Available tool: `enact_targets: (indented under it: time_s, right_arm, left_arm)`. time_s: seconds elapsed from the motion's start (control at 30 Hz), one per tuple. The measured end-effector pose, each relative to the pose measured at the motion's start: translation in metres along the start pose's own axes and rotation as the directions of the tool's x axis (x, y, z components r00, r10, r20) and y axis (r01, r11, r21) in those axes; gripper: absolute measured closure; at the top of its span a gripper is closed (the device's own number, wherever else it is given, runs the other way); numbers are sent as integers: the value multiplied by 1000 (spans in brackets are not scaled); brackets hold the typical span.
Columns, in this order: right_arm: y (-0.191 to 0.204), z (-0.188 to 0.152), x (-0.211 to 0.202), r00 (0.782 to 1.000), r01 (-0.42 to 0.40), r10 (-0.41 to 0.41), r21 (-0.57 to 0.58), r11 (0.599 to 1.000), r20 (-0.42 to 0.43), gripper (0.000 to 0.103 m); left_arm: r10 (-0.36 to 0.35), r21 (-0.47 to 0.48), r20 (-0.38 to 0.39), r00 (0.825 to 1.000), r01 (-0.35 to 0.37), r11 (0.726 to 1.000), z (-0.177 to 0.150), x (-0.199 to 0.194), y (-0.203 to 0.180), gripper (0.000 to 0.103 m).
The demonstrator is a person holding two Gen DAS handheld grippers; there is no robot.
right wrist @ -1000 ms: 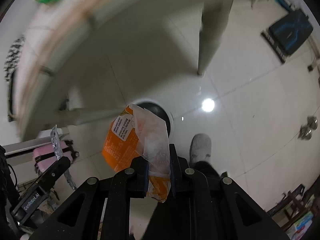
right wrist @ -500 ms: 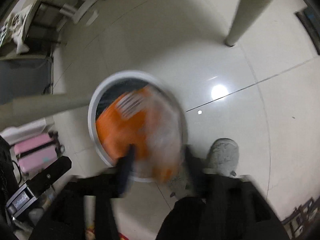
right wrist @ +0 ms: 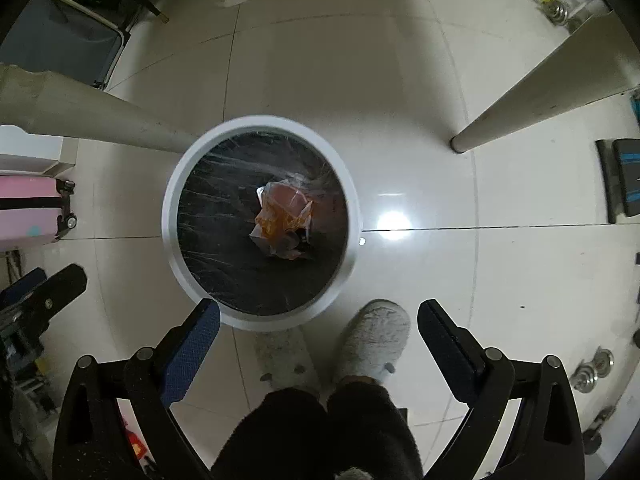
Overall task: Collect trash
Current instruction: 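Carry the orange bag and blister pack down to the floor bin and release both, then raise both open tools back over the table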
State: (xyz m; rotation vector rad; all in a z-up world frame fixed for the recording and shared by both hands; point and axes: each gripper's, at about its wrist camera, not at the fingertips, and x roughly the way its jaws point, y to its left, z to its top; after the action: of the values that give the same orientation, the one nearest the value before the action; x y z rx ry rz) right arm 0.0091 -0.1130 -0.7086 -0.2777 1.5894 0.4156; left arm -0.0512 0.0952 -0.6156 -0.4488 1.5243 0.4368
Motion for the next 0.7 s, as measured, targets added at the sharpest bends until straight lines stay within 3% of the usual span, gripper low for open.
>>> enact_targets:
  time_s: [0.23, 0.7]
  right_arm:
    - [8, -11, -81, 998, 24, -23, -22, 999, 55, 3]
    - [34, -55, -295, 993, -13, 21, -65, 998, 116, 3]
  left_arm:
    - [-16, -10, 22, 1000, 16, 1000, -8, -65, -5, 7]
    - [-45, 20, 65, 997, 44, 999, -43, -236, 3, 7]
